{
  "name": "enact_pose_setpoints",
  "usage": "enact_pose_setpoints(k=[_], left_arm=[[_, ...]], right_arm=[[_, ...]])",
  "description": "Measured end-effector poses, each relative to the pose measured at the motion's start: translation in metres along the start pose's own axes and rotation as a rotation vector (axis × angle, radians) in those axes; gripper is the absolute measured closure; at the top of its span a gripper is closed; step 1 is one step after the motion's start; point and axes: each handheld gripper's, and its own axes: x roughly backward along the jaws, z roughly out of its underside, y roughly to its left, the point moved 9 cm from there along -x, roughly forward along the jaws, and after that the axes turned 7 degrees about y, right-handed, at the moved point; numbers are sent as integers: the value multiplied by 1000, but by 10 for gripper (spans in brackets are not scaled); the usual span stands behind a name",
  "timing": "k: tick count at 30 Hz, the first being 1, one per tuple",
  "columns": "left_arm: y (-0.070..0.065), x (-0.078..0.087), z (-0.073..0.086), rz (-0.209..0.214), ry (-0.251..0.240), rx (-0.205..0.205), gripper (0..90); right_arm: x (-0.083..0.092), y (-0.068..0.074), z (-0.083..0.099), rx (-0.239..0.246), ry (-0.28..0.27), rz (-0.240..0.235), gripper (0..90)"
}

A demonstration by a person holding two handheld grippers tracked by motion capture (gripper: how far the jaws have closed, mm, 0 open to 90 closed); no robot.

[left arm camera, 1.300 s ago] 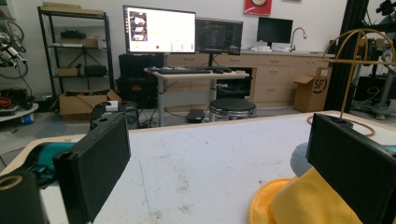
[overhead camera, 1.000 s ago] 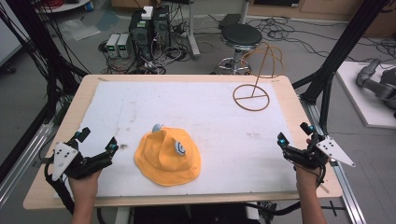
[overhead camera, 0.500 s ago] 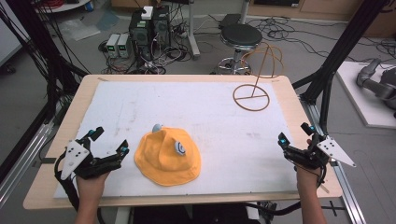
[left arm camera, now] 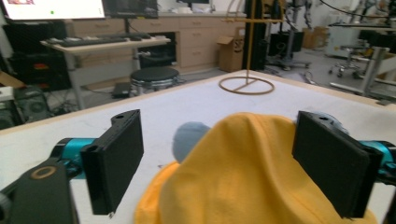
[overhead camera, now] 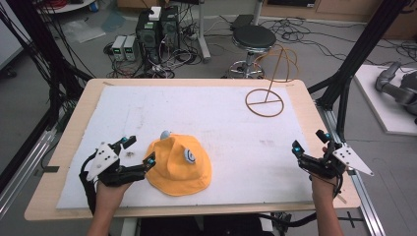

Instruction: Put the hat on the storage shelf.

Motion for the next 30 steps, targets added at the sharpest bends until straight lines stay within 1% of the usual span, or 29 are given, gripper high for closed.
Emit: enact_pose_setpoints(k=[1, 4, 10, 14, 18, 21, 22, 27, 28, 29, 30], left_arm=[[-3, -3, 1, 10, 12, -2, 203], [-9, -10, 4, 34, 42, -5, 212], [-19, -23, 10, 66, 93, -4, 276], [-23, -30, 15, 85, 125, -5, 278], [-29, -37, 19, 119, 151, 5, 283], [-33, -42, 22, 134, 169, 3, 312], [-35, -44, 24, 146, 189, 1, 330], [-35, -47, 26, 136, 202, 5, 358], [-35, -47, 26, 137, 200, 10, 382], [-35, -47, 26, 140, 200, 10, 382], [-35, -47, 27, 142, 202, 10, 417]], right_arm=[[0, 1, 0, -2, 2, -2, 37], [-1, 0, 0, 0, 0, -3, 37], [0, 0, 1, -1, 5, -2, 37], [0, 1, 2, 2, 4, -2, 37], [-1, 0, 2, 11, 5, -1, 37], [-1, 1, 3, 8, 9, -3, 37], [-1, 1, 3, 8, 9, -3, 37], [-1, 2, 3, 2, 9, -7, 37], [-1, 2, 4, 2, 13, -8, 37], [-1, 2, 4, 2, 13, -8, 37], [-2, 2, 4, 7, 14, -9, 37]])
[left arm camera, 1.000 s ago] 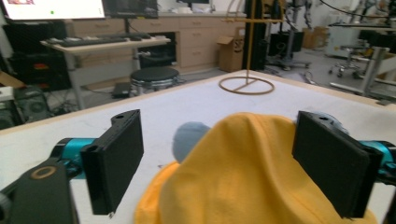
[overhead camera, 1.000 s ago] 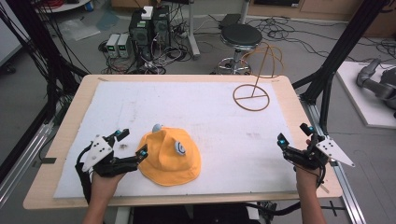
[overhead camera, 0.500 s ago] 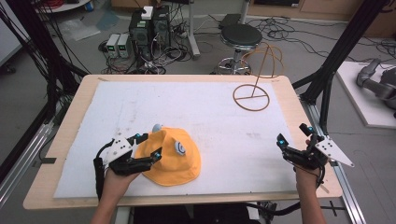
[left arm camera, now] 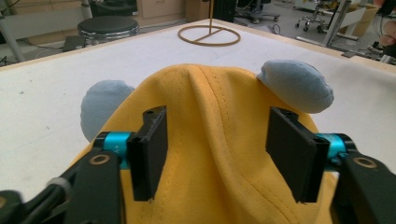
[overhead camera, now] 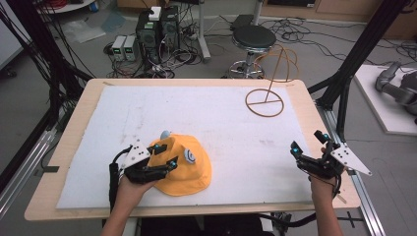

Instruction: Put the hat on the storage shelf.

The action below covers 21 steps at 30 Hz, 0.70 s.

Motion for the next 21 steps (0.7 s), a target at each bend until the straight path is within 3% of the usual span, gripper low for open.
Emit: enact_pose_setpoints(k=[10, 11, 12, 14, 21], left_arm=[[-2, -8, 6, 35, 45, 31, 591], [-3, -8, 6, 40, 48, 32, 658], [-3, -9, 7, 42, 49, 35, 658], [-2, -8, 7, 43, 48, 37, 836], [-3, -5, 5, 58, 25, 40, 880]], right_arm=[[0, 2, 0, -9, -1, -7, 37], [-1, 2, 0, -3, -3, -8, 37], [-1, 2, 0, -3, -3, -8, 37], [-1, 2, 1, -5, 2, -7, 37], [-3, 4, 1, 3, 4, -13, 37]])
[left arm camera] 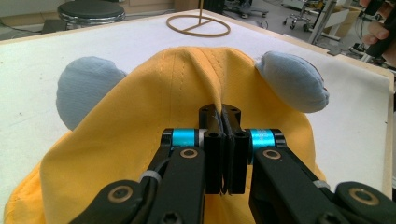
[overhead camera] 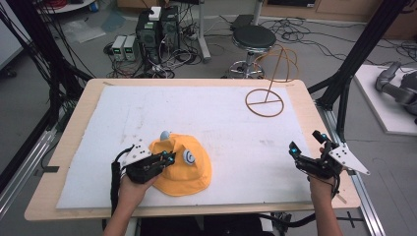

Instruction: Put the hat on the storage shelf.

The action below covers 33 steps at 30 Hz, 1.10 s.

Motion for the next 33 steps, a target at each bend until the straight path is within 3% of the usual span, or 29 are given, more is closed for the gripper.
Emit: enact_pose_setpoints(k=[10, 16, 24, 33], left_arm=[[-9, 8, -20, 25, -96, -7, 882], [-10, 10, -36, 17, -132, -18, 882], [-9, 15, -67, 5, -219, -13, 882], [-14, 12, -109, -5, -285, -42, 882]], right_arm=[[0, 3, 0, 3, 4, -5, 37], [-1, 5, 0, 6, 3, -9, 37], [-3, 9, 0, 10, 6, -22, 37], [-7, 13, 1, 19, 13, -29, 37]])
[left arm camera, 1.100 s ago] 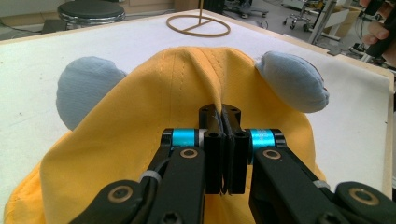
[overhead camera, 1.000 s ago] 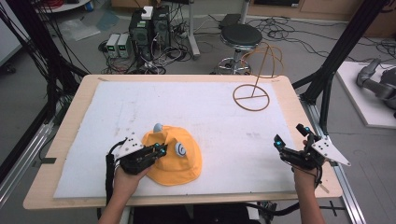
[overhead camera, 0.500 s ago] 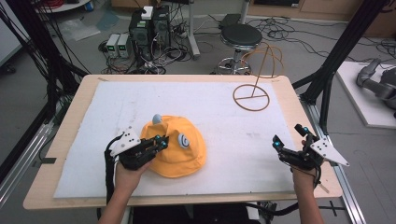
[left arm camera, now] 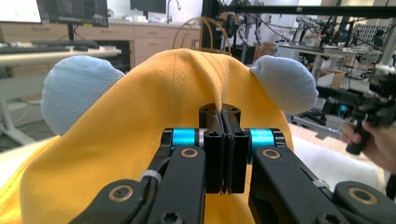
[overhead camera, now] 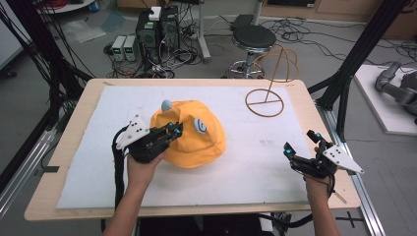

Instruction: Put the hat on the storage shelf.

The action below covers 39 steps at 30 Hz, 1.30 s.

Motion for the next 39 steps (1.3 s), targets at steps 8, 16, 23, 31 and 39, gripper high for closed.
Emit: enact_pose_setpoints(k=[8, 16, 23, 31, 39], left_arm=[[-1, -15, -33, -5, -47, -18, 883], [-6, -37, -62, 1, -92, -25, 883], [-14, -61, -88, 9, -115, -43, 883], [-22, -91, -117, 6, -133, -81, 883], [-27, -122, -143, -1, -150, -101, 883]], right_arm=[[-2, 3, 1, 1, 6, -10, 37], [-7, 8, 0, 0, -2, -16, 37], [-9, 10, 1, 6, 4, -21, 37], [-9, 10, 0, -6, -2, -25, 37], [-11, 10, 1, -10, -1, -33, 37]])
